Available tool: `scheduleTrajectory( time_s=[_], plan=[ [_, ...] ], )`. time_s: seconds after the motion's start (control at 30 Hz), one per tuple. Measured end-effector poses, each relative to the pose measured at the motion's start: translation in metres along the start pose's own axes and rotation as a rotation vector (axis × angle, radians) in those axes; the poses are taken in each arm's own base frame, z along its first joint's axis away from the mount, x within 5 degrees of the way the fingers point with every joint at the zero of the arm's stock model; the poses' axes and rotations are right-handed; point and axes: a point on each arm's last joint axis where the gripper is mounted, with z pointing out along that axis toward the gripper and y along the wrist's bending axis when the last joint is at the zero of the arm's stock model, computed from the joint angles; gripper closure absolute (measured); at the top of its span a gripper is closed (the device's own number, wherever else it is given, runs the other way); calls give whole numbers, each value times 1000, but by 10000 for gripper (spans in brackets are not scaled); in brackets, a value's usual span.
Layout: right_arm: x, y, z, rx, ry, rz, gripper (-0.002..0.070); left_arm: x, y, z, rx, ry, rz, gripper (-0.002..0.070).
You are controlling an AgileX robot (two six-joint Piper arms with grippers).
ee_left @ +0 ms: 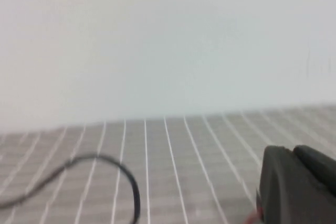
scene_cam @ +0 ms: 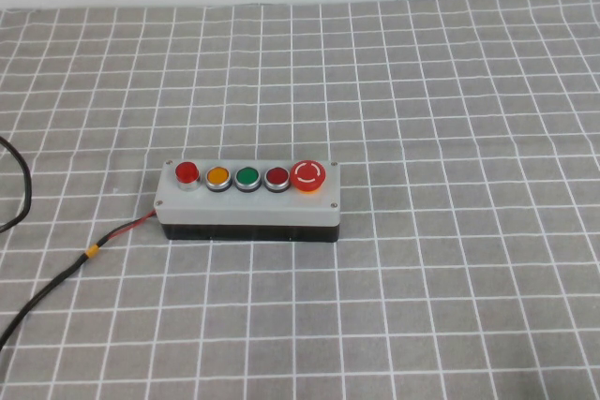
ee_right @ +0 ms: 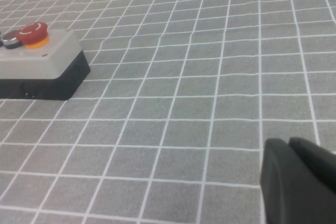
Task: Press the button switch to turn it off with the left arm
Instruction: 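Press the lit red button on the button box to turn it off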
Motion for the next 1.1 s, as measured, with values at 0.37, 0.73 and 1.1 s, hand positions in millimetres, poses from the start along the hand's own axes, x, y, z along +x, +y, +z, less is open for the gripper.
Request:
scheduleTrajectory(
  time_s=[0.37, 0.73, 1.1],
  plan=[
    [0, 0, 0, 0, 0, 0, 694, 38, -6, -9, 73, 425, 13, 678],
    [0, 0, 0, 0, 0, 0, 694, 40, -6, -10, 77, 452, 14, 678],
    [0, 0, 0, 0, 0, 0, 694, 40, -6, -10, 77, 452, 14, 678]
  ],
)
